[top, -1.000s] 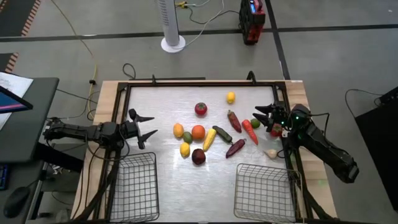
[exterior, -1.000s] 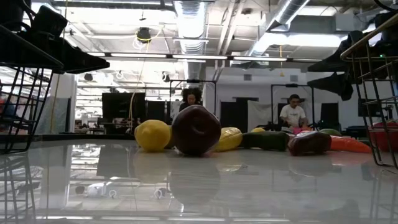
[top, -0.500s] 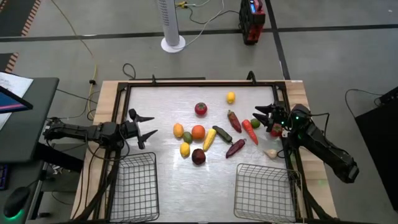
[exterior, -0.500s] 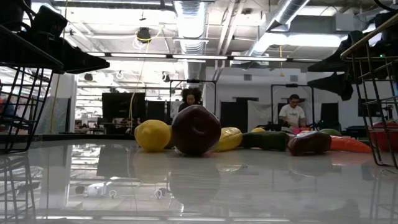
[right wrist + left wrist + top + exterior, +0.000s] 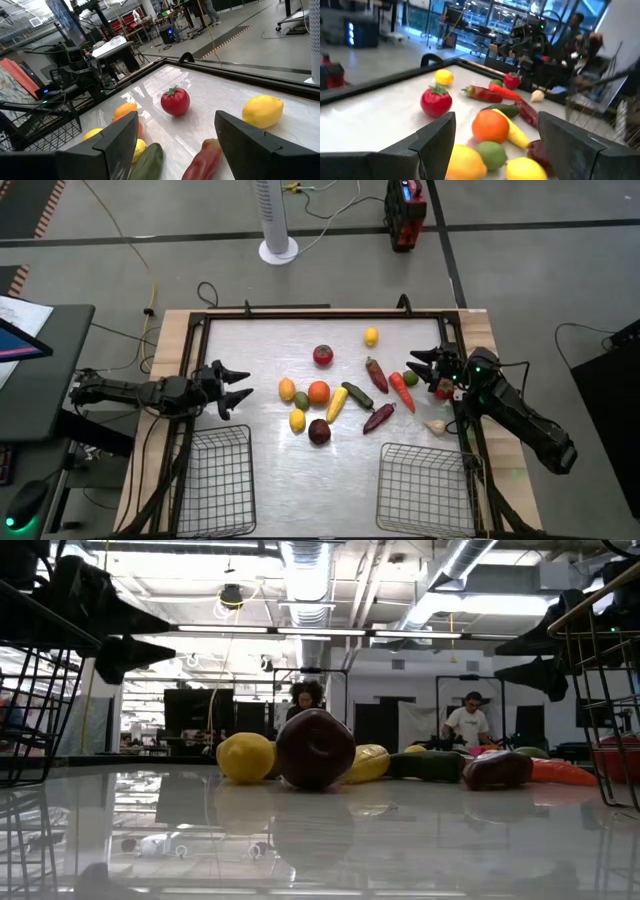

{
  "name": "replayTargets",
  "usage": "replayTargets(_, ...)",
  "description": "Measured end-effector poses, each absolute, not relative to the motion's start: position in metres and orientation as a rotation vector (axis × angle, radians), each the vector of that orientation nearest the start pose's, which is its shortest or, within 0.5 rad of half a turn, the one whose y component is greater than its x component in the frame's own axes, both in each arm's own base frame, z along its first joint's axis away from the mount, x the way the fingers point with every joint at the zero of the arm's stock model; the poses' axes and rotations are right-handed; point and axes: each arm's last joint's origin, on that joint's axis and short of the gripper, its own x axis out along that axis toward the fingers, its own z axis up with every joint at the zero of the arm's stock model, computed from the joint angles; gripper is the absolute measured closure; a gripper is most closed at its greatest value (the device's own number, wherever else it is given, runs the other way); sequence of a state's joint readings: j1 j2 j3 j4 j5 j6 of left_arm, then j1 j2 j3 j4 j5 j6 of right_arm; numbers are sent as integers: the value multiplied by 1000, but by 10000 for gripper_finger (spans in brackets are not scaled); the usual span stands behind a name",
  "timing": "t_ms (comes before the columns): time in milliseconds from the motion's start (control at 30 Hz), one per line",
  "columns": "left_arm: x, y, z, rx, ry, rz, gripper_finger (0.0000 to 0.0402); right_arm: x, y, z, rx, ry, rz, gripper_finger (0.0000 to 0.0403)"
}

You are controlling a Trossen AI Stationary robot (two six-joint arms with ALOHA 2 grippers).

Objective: Sort produce into baskets
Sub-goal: Put the top red bell pepper into the gold wire basket

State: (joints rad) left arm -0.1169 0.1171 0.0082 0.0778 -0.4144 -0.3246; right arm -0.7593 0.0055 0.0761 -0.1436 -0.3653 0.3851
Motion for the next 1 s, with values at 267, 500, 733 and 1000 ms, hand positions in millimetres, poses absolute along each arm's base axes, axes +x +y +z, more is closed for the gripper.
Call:
replayTargets(267, 103, 0, 164, -349, -28, 323, 135, 73, -56, 175, 417, -19, -427, 111)
replayTargets(500, 103, 0, 164, -362, -29, 313, 135, 72, -56, 175, 458, -37, -455, 111)
replayTargets(733, 103, 0, 174, -371, -121, 289, 135, 71, -60, 176, 568, -109, -576, 111)
replayTargets(1000, 98, -1, 197, -193, -322, 238, 135, 72, -56, 200, 404, -268, -392, 111)
